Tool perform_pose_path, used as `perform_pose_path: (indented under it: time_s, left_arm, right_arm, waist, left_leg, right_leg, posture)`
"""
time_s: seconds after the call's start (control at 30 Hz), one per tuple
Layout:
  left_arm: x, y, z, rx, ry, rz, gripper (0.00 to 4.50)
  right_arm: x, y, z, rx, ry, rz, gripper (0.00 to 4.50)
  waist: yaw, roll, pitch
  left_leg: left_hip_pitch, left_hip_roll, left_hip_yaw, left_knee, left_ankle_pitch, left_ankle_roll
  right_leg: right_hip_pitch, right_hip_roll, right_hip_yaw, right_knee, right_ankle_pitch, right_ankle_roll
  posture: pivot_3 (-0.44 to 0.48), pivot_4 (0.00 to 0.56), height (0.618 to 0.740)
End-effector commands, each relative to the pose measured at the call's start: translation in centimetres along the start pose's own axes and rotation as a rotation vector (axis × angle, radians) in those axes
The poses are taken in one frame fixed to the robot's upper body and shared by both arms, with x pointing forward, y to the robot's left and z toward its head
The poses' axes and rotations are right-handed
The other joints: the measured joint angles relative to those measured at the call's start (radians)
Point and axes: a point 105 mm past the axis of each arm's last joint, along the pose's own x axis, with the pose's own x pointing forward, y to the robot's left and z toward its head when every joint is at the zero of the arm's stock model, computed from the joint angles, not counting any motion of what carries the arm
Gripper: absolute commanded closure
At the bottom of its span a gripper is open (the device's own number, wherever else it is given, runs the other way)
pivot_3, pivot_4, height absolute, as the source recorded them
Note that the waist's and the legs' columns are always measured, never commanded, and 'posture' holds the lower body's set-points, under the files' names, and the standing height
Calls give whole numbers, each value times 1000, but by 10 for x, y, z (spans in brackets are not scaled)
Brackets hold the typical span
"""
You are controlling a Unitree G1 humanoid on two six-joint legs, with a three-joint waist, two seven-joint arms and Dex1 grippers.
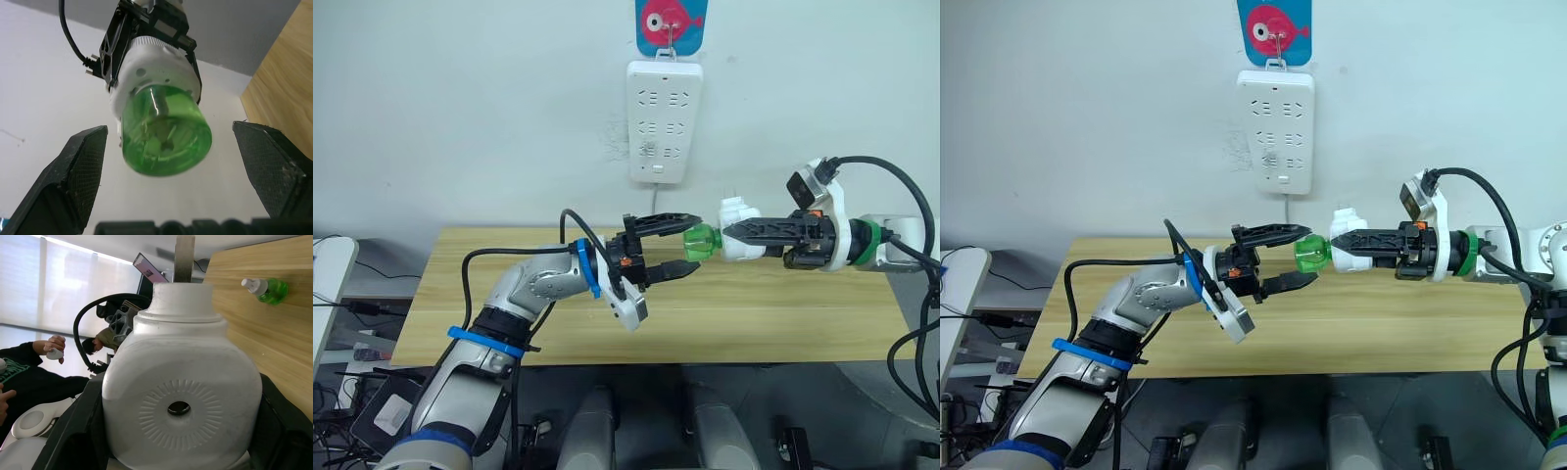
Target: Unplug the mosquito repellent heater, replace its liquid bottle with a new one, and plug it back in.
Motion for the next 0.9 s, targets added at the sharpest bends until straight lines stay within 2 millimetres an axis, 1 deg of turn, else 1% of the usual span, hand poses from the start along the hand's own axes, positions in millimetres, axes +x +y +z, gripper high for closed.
perform_pose_path:
  time_s: [0.03, 0.13, 0.27, 0.3, 0.5, 0.53, 0.6, 0.67, 0.7, 0.73, 0.8, 0.83, 0.87, 0.9]
  left_arm:
    - [7, 9, 4, 32, -32, 40, 220]
    - [8, 10, 6, 41, -42, 47, 923]
    - [9, 11, 7, 42, -48, 52, 2165]
    - [9, 11, 8, 42, -51, 53, 2229]
    - [9, 11, 13, 18, -78, 55, 2229]
    - [9, 11, 14, -1, -81, 51, 2229]
    - [9, 15, 19, -97, -111, 71, 2229]
    - [10, 19, 30, -262, -168, 57, 2229]
    - [10, 22, 34, -408, -177, 33, 2229]
    - [10, 26, 37, -599, -184, 3, 2229]
    - [8, 38, 35, -1020, -167, -30, 2229]
    - [7, 43, 33, -1183, -159, -51, 2229]
    - [6, 47, 33, -1298, -152, -77, 2229]
    - [2, 42, 32, -1463, -135, -114, 2229]
  right_arm:
    - [-1, 17, 2, -52, 2, 59, 1491]
    - [0, 18, 1, -55, 7, 65, 1491]
    - [1, 19, 0, -57, 12, 69, 1491]
    - [1, 19, 0, -58, 13, 69, 1491]
    - [1, 19, 0, -55, 15, 68, 1491]
    - [1, 19, 0, -55, 16, 66, 1491]
    - [0, 18, -1, -54, 20, 60, 1491]
    - [-3, 18, -5, -55, 36, 47, 1491]
    - [-4, 18, -10, -63, 57, 36, 1491]
    - [-6, 19, -14, -76, 82, 25, 1491]
    - [-9, 21, -19, -94, 111, 19, 1491]
    - [-10, 23, -19, -99, 116, 26, 1491]
    - [-11, 25, -19, -104, 119, 32, 1491]
    - [-11, 26, -18, -110, 121, 36, 1491]
  waist:
    - [0, 0, 0]
    - [0, 0, 0]
    - [0, 0, 0]
    - [0, 0, 0]
    - [0, 0, 0]
    - [0, 0, 0]
    - [-1, 0, 0]
    - [-2, 0, 0]
    - [-2, 0, 0]
    - [-3, 0, 0]
    - [-5, 0, 1]
    - [-6, 1, 1]
    - [-6, 1, 1]
    - [-8, 1, 1]
  left_leg:
    - [0, 0, 0, 0, 0, 0]
    - [0, 0, 0, 0, 0, 0]
    - [0, 0, 0, 0, 0, 0]
    - [0, 0, 0, 0, 0, 0]
    - [0, 0, 0, 0, 0, 0]
    - [0, 0, -1, 0, 0, 0]
    - [0, 0, -1, 0, 0, 0]
    - [0, 1, -3, 0, 0, 0]
    - [0, 1, -3, 0, 0, 0]
    - [0, 1, -4, 0, 0, 0]
    - [0, 1, -6, -1, 0, 0]
    - [0, 1, -7, -1, 0, 0]
    - [0, 1, -7, 0, 0, 0]
    - [0, 1, -8, 0, 0, 0]
  right_leg:
    - [0, 0, 0, 0, 0, 0]
    - [0, 0, 0, 0, 0, 0]
    - [0, 0, 0, 0, 0, 0]
    - [0, 1, 0, 0, 0, 0]
    - [0, 2, 0, 0, 0, 0]
    - [0, 2, 0, 0, 0, 0]
    - [0, 3, 0, 0, 0, 0]
    - [0, 3, 0, 0, 0, 0]
    - [0, 3, 0, 0, 0, 0]
    - [0, 3, 0, 0, 0, 0]
    - [0, 2, 0, -1, 0, 0]
    - [0, 2, 0, -1, 0, 0]
    - [0, 1, 0, 0, 0, 0]
    - [0, 1, -1, 0, -1, 0]
  posture:
    - [-68, 288, 740]
    - [-68, 287, 740]
    - [-65, 286, 740]
    - [-65, 286, 740]
    - [-63, 285, 740]
    - [-63, 285, 740]
    - [-61, 287, 740]
    - [-64, 287, 740]
    - [-64, 287, 740]
    - [-63, 287, 740]
    - [-62, 290, 740]
    - [-63, 290, 740]
    - [-62, 290, 740]
    - [-57, 289, 740]
